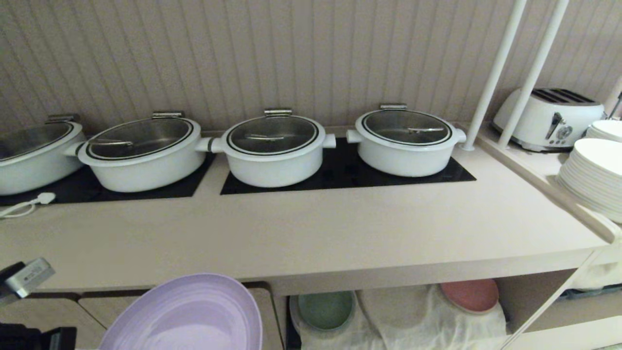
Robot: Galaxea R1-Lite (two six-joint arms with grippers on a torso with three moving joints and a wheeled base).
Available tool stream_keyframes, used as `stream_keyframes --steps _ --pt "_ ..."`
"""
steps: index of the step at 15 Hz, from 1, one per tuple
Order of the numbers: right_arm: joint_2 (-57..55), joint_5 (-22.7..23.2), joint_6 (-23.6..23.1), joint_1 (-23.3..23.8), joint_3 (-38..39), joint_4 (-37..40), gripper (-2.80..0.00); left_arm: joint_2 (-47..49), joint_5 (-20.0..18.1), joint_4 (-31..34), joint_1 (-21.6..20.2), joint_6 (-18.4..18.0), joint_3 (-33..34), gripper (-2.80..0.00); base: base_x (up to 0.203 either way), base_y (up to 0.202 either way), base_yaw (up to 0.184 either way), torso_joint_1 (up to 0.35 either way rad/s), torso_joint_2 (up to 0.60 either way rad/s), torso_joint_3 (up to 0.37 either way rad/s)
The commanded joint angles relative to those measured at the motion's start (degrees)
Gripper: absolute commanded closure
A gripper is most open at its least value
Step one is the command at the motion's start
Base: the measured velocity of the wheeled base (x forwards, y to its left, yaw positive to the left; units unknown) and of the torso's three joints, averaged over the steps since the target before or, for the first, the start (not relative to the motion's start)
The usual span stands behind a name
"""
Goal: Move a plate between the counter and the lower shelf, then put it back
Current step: Put the plate in the cupboard
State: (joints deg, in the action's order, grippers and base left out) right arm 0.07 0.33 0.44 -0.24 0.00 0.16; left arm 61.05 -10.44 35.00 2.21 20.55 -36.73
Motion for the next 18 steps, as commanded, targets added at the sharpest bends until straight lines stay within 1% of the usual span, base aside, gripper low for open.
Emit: stream_keyframes --steps 1,16,18 --pt "-0.1 0.0 0.0 0.0 0.0 0.0 0.00 0.1 0.0 0.2 0.0 0.1 0.0 0.00 0.000 0.000 0.000 0.000 0.00 0.000" --pt "-0.1 0.0 0.0 0.0 0.0 0.0 0.00 -0.4 -0.2 0.2 0.1 0.1 -0.1 0.00 0.000 0.000 0.000 0.002 0.00 0.000" --pt "-0.1 0.0 0.0 -0.1 0.0 0.0 0.00 -1.4 -0.2 1.8 0.1 0.1 -0.1 0.00 0.000 0.000 0.000 0.000 0.00 0.000"
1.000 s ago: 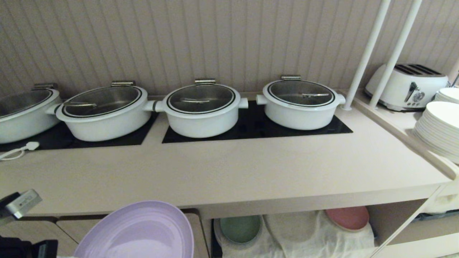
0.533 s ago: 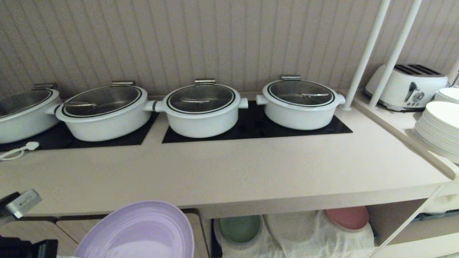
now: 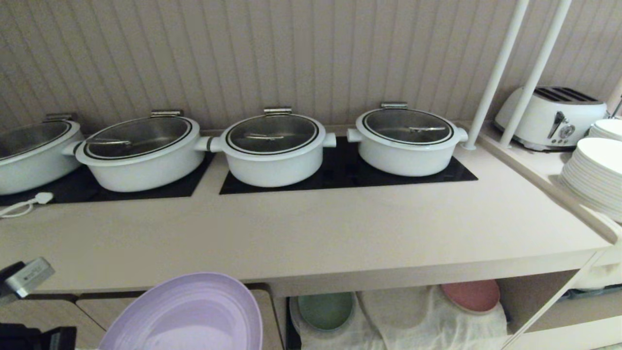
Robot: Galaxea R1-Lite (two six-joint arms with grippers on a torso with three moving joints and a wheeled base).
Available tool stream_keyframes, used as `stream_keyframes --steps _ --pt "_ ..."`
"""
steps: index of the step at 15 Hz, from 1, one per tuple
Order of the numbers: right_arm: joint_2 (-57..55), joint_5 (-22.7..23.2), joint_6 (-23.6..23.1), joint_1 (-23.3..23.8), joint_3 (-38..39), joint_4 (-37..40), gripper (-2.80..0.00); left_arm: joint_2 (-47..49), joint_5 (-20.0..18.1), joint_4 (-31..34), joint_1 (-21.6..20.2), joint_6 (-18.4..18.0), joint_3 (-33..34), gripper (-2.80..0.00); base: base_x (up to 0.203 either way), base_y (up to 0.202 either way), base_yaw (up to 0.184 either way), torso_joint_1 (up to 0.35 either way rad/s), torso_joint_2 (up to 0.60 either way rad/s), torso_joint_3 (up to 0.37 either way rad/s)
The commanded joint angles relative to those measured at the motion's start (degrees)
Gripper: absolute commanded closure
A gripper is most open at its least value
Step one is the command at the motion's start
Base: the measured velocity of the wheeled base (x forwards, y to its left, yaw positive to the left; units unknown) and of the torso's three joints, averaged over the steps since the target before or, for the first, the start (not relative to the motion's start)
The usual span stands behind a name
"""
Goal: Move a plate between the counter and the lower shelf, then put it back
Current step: Put the plate in the cupboard
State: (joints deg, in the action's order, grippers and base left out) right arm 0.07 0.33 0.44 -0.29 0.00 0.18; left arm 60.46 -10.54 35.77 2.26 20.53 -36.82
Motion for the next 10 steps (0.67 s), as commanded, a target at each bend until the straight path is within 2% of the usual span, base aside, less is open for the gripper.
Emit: stream_keyframes --steps 1,4,10 --pt "-0.1 0.0 0.0 0.0 0.0 0.0 0.00 -2.0 -0.1 1.9 0.0 0.1 0.0 0.00 0.000 0.000 0.000 0.000 0.00 0.000" --pt "-0.1 0.0 0.0 0.0 0.0 0.0 0.00 -5.0 -0.4 5.7 0.0 0.1 0.1 0.00 0.000 0.000 0.000 0.000 0.00 0.000" --pt "-0.1 0.0 0.0 0.0 0.0 0.0 0.00 -7.3 -0.2 7.3 0.1 -0.1 0.0 0.00 0.000 0.000 0.000 0.000 0.00 0.000"
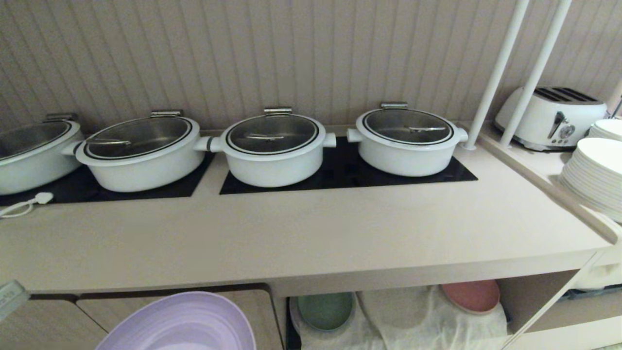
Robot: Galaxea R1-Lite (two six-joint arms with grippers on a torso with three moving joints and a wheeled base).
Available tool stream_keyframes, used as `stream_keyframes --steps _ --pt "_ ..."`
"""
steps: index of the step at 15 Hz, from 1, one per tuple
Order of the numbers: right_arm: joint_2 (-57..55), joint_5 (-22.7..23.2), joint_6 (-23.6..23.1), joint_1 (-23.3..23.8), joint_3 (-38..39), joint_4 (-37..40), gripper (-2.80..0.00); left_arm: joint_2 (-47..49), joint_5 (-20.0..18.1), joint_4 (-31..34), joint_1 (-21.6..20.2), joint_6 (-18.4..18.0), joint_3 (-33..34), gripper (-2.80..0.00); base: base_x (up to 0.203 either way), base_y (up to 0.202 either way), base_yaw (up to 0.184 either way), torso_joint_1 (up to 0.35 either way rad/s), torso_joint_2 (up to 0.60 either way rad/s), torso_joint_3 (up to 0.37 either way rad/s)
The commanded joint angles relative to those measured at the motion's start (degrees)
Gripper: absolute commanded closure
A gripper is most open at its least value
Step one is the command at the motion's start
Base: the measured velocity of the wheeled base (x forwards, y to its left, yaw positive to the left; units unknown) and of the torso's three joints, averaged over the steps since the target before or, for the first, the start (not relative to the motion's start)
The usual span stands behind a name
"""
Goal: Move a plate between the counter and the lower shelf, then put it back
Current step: Put the plate in the cupboard
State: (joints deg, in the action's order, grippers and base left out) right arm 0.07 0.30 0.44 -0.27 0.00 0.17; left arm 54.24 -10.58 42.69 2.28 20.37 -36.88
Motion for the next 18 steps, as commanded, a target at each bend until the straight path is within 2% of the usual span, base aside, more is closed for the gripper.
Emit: stream_keyframes --steps 1,5,8,18 --pt "-0.1 0.0 0.0 0.0 0.0 0.0 0.00 -1.2 -0.2 0.6 0.3 0.0 0.1 0.00 0.000 0.000 0.000 0.000 0.00 0.000" --pt "-0.1 0.0 0.0 -0.1 0.0 0.0 0.00 -2.1 -0.4 2.8 0.3 -0.1 0.1 0.00 0.000 0.000 0.000 0.000 0.00 0.000" --pt "-0.1 0.0 0.0 0.0 0.0 0.0 0.00 -2.5 -2.0 4.4 0.2 -0.1 0.2 0.00 0.000 0.000 0.000 0.000 0.00 0.000" --pt "-0.1 0.0 0.1 0.0 0.0 0.0 0.00 -2.4 -2.1 4.1 0.0 -0.3 1.5 0.00 0.000 0.000 0.000 0.000 0.00 0.000"
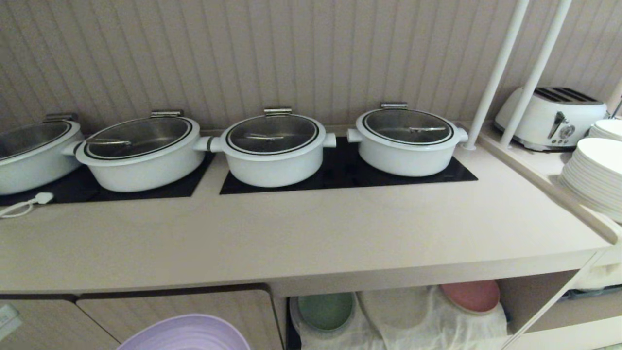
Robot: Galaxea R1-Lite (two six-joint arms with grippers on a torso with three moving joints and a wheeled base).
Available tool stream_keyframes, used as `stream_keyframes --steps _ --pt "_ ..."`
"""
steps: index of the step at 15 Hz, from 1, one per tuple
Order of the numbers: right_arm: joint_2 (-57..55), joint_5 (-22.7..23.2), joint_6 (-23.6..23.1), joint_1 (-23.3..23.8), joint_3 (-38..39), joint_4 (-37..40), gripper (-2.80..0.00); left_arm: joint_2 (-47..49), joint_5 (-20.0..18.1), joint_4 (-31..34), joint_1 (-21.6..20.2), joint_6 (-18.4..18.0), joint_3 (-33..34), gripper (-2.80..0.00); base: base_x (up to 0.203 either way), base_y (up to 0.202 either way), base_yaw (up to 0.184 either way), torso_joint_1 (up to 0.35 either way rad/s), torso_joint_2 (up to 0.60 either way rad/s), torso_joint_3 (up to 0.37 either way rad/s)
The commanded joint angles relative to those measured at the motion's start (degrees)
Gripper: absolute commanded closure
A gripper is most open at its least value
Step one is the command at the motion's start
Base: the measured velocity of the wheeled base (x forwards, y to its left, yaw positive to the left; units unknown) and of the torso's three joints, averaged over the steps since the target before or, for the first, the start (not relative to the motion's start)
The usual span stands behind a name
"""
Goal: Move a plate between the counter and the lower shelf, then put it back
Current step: Put the plate in the cupboard
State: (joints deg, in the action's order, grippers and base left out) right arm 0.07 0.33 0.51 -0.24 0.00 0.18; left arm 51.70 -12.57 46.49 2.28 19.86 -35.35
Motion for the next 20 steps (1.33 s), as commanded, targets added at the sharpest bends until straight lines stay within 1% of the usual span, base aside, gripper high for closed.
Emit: stream_keyframes --steps 1,20 --pt "-0.1 0.0 0.1 0.0 0.0 0.0 0.00 0.2 -0.1 0.3 0.0 0.2 -0.1 0.00 0.000 0.000 0.000 0.000 0.00 0.000" --pt "-0.1 0.0 0.0 0.0 0.0 0.0 0.00 0.2 -0.2 0.3 0.3 0.3 0.0 0.00 0.000 0.000 0.000 0.000 0.00 0.000"
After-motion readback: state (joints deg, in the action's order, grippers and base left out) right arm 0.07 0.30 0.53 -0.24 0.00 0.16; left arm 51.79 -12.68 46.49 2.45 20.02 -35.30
